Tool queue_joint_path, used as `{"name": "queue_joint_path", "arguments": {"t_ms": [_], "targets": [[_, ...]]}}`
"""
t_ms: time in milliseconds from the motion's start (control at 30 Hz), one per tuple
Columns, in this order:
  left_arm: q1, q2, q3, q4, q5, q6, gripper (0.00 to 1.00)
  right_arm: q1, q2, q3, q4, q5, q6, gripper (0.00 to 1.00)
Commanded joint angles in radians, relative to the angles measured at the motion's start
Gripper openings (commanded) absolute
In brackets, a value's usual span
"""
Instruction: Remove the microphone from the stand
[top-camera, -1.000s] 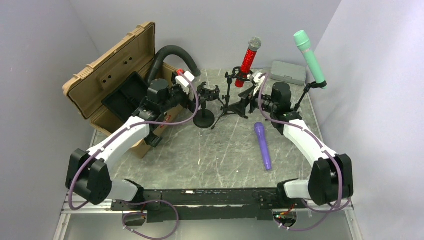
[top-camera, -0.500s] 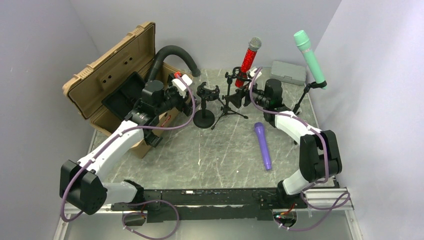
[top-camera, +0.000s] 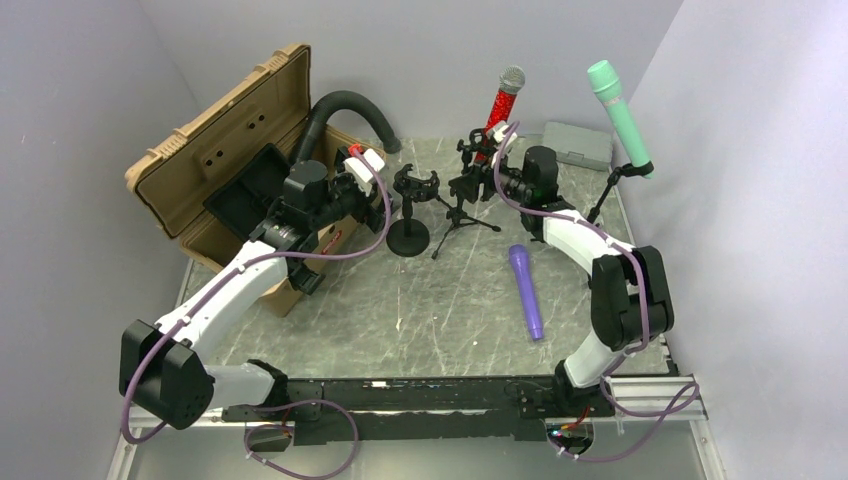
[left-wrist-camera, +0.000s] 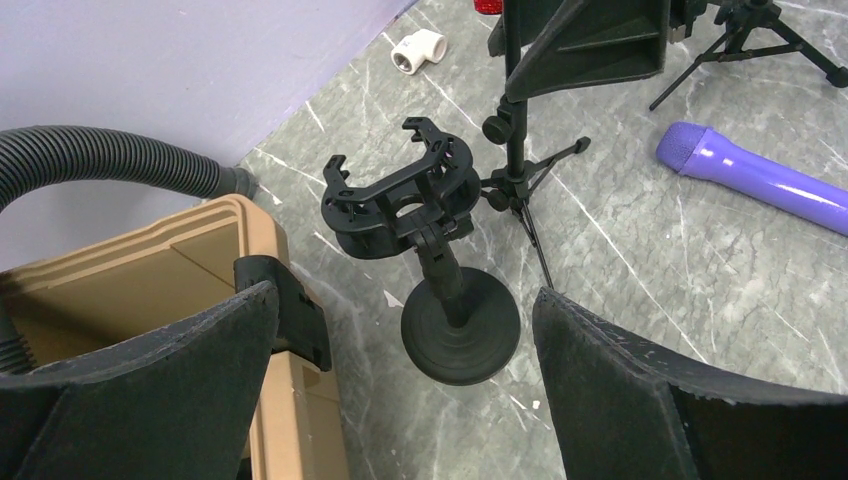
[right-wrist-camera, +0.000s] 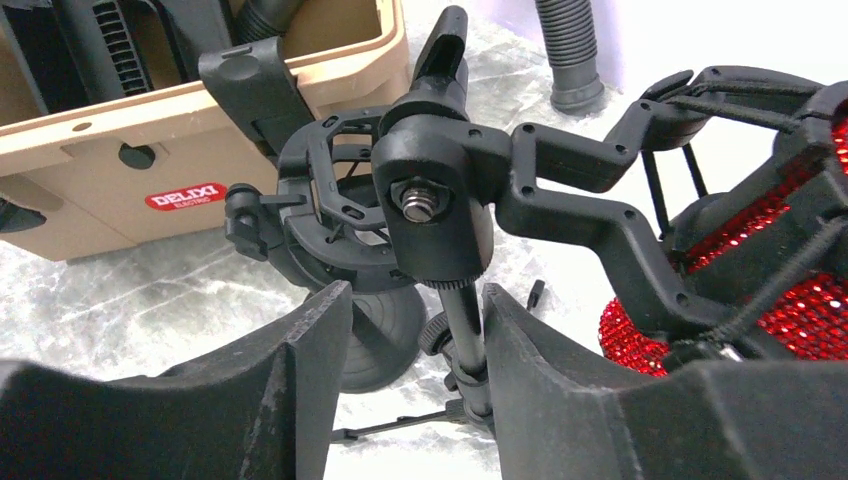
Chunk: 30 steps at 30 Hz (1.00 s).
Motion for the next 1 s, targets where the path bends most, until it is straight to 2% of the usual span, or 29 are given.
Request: {"name": "queue_joint_path", "arguments": {"t_ms": [0, 200, 400, 700, 967], "targets": [[0.003, -0.015, 0.001, 0.018, 0.009, 0.019, 0.99, 0.009, 0.017, 0.05, 0.063, -0.024, 0.012, 0.52], [0.003, -0.003, 0.005, 0.015, 0.007, 0.015, 0.99, 0.023, 0.047, 0.068, 0.062, -0.026, 0.01, 0.44], [0.003, 0.005, 0.008, 0.019, 0.002, 0.016, 0.99, 0.031, 0.068, 0.101, 0.04, -0.042, 0.012, 0.32], [0.005, 0.014, -0.003, 0.031, -0.004, 0.018, 0.99, 0.059, 0.017, 0.059, 0.016, 0.028, -0.053, 0.0], [0.009, 0.018, -0.018, 0.048, 0.01, 0.009, 1.0, 0.078, -0.085, -0.013, -0.03, 0.142, -0.16, 0.0]]}}
